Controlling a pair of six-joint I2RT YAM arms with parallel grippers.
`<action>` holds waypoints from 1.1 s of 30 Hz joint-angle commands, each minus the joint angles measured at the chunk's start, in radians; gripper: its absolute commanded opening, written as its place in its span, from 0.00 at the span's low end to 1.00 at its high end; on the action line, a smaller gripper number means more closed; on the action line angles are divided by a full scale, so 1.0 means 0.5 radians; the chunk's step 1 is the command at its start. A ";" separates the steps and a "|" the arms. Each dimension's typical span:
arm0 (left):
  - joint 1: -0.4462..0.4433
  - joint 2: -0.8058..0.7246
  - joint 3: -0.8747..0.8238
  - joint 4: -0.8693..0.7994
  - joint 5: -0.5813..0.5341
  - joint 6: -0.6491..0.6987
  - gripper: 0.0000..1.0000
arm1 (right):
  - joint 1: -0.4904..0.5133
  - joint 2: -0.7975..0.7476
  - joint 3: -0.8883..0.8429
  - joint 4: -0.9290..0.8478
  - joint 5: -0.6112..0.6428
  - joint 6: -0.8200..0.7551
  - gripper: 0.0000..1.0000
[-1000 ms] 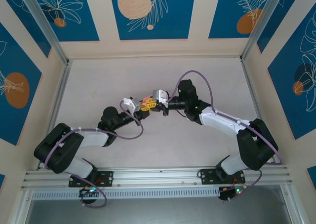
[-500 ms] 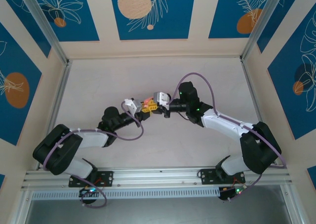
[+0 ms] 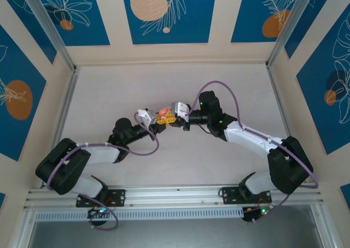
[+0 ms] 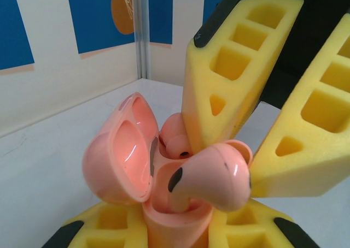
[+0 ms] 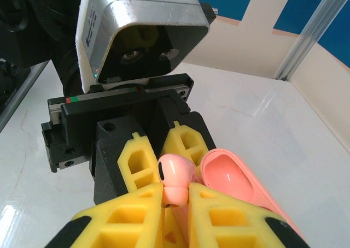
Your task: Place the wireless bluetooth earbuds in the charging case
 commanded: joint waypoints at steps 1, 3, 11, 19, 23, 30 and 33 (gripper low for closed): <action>-0.045 -0.100 0.083 0.205 0.052 0.054 0.00 | -0.021 0.019 -0.007 -0.153 0.117 0.020 0.17; -0.048 -0.106 0.083 0.194 0.052 0.060 0.00 | -0.021 0.019 0.005 -0.142 0.134 0.034 0.17; -0.054 -0.120 0.080 0.143 0.049 0.086 0.00 | -0.025 0.018 0.032 -0.155 0.195 0.089 0.17; -0.066 -0.147 0.084 0.077 0.049 0.126 0.00 | -0.025 0.006 0.060 -0.184 0.211 0.112 0.17; -0.069 -0.153 0.085 0.061 0.040 0.136 0.00 | -0.025 0.005 0.071 -0.210 0.200 0.112 0.17; -0.075 -0.173 0.089 0.022 0.040 0.164 0.00 | -0.025 -0.007 0.075 -0.244 0.232 0.110 0.17; -0.079 -0.174 0.088 0.016 0.043 0.163 0.00 | -0.025 -0.016 0.085 -0.255 0.244 0.117 0.18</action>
